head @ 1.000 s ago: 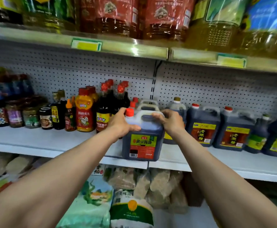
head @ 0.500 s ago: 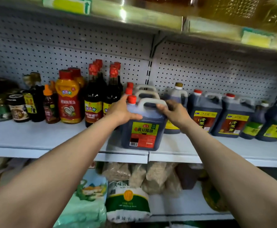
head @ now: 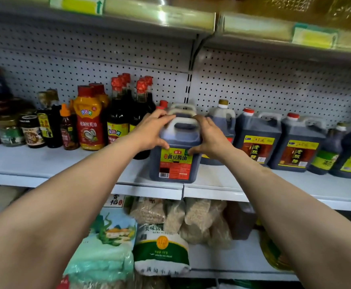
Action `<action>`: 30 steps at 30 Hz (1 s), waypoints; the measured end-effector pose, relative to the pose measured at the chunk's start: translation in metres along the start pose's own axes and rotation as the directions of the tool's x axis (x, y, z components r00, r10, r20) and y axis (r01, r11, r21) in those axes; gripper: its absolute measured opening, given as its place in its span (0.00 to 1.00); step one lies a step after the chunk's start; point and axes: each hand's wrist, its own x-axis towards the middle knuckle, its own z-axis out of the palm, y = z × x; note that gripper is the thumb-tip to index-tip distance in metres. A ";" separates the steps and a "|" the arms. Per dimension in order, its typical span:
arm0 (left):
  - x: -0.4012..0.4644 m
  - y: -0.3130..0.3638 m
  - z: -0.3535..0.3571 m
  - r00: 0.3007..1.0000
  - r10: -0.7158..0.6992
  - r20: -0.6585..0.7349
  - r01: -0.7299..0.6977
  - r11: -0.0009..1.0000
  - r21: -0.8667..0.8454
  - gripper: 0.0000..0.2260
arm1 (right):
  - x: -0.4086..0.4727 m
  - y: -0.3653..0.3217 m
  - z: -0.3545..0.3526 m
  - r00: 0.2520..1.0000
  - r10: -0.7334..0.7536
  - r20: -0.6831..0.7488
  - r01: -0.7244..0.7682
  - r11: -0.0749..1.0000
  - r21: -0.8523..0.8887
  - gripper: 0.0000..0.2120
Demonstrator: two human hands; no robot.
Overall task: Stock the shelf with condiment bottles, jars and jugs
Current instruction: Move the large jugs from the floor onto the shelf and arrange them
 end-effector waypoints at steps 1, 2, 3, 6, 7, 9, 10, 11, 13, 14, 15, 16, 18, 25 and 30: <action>0.002 -0.001 0.000 1.000 -0.003 -0.005 0.003 1.000 -0.001 0.46 | 0.001 0.001 0.000 1.000 -0.014 0.001 0.014 1.000 0.008 0.55; 0.004 -0.002 0.000 1.000 -0.002 -0.005 0.002 1.000 -0.001 0.46 | 0.001 0.002 0.000 1.000 -0.020 0.003 0.020 1.000 0.013 0.55; 0.006 -0.004 0.000 1.000 -0.002 -0.001 0.002 1.000 0.000 0.46 | 0.002 0.003 0.000 1.000 -0.018 0.003 0.017 1.000 0.018 0.55; 0.011 -0.007 -0.001 1.000 0.000 0.025 0.000 1.000 0.012 0.46 | 0.004 0.001 0.000 1.000 0.000 0.008 0.000 1.000 0.023 0.55; 0.012 -0.008 -0.002 0.999 0.006 0.033 -0.007 1.000 0.020 0.46 | 0.004 0.001 0.000 1.000 0.003 0.012 -0.003 1.000 0.015 0.56; 0.010 -0.008 -0.002 0.999 0.016 0.043 -0.017 0.999 0.044 0.46 | 0.002 -0.001 0.000 1.000 0.010 0.023 -0.009 1.000 -0.013 0.56; 0.009 -0.007 -0.001 0.999 0.020 0.047 -0.023 0.998 0.056 0.47 | 0.000 -0.003 -0.001 1.000 0.010 0.025 -0.009 0.999 -0.030 0.56; 0.007 -0.007 -0.001 0.998 0.025 0.052 -0.028 0.997 0.069 0.48 | -0.002 -0.006 -0.001 1.000 0.002 0.023 -0.001 0.998 -0.057 0.56; 0.004 -0.006 -0.001 0.998 0.038 0.057 -0.047 0.987 0.155 0.50 | -0.005 -0.012 -0.001 0.998 -0.048 0.031 0.052 0.985 -0.165 0.58; 0.004 -0.004 -0.001 0.997 0.057 0.048 -0.067 0.966 0.251 0.50 | -0.005 -0.015 0.000 0.996 -0.079 0.046 0.088 0.969 -0.231 0.59; 0.004 -0.002 -0.001 0.996 0.085 0.038 -0.093 0.933 0.349 0.51 | -0.006 -0.018 0.001 0.993 -0.097 0.060 0.110 0.953 -0.281 0.60; 0.004 0.001 0.000 0.993 0.111 0.035 -0.116 0.901 0.418 0.52 | -0.007 -0.022 0.003 0.993 -0.097 0.067 0.113 0.944 -0.311 0.61; 0.003 0.006 0.003 0.993 0.108 0.037 -0.113 0.890 0.441 0.55 | -0.008 -0.026 0.005 0.994 -0.086 0.064 0.103 0.932 -0.348 0.63; -0.007 0.015 0.014 0.998 0.053 -0.026 -0.036 0.892 0.450 0.56 | -0.011 -0.033 0.008 0.997 -0.076 0.016 0.076 0.920 -0.385 0.62; -0.009 0.020 0.016 0.998 0.036 -0.048 -0.010 0.887 0.462 0.56 | -0.013 -0.037 0.008 0.999 -0.038 0.004 0.036 0.926 -0.377 0.62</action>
